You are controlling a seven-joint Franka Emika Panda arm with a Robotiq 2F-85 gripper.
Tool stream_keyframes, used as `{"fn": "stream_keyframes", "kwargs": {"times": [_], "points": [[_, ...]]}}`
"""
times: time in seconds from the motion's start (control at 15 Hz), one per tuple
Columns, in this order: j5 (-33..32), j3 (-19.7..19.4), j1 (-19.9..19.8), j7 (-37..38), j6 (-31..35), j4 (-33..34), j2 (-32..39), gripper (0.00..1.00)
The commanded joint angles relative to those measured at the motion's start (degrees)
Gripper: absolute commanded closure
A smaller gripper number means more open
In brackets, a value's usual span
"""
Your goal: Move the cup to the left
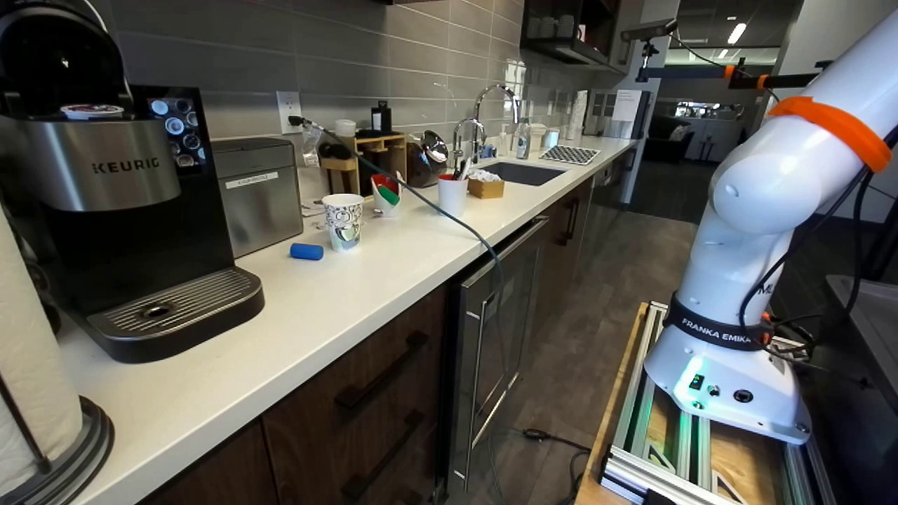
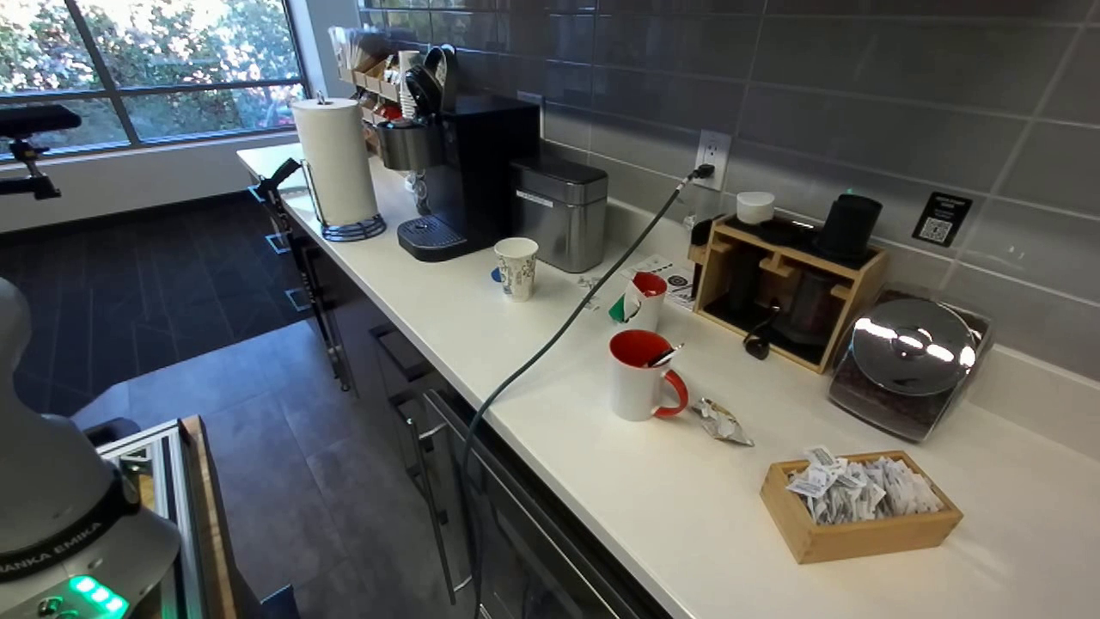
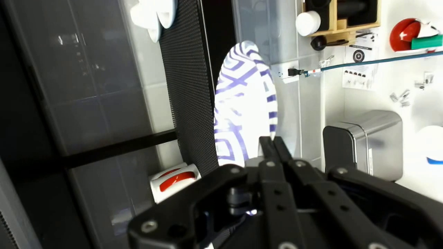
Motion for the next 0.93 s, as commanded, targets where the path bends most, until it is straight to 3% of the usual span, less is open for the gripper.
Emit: {"fn": "stream_keyframes", "kwargs": {"times": [0.0, 0.33, 0.6, 0.87], "points": [[-2.3, -2.1, 3.3, 1.4, 0.1, 0.6, 0.0, 0.99], [-3.1, -1.7, 4.2, -0.2, -1.2, -0.7, -0.1, 1.00], [-1.6, -2.7, 8.9, -4.4, -10.3, -7.6, -5.3, 1.00], [-4.5, -2.8, 8.5, -7.1, -19.3, -17.6, -10.3, 1.00]]}}
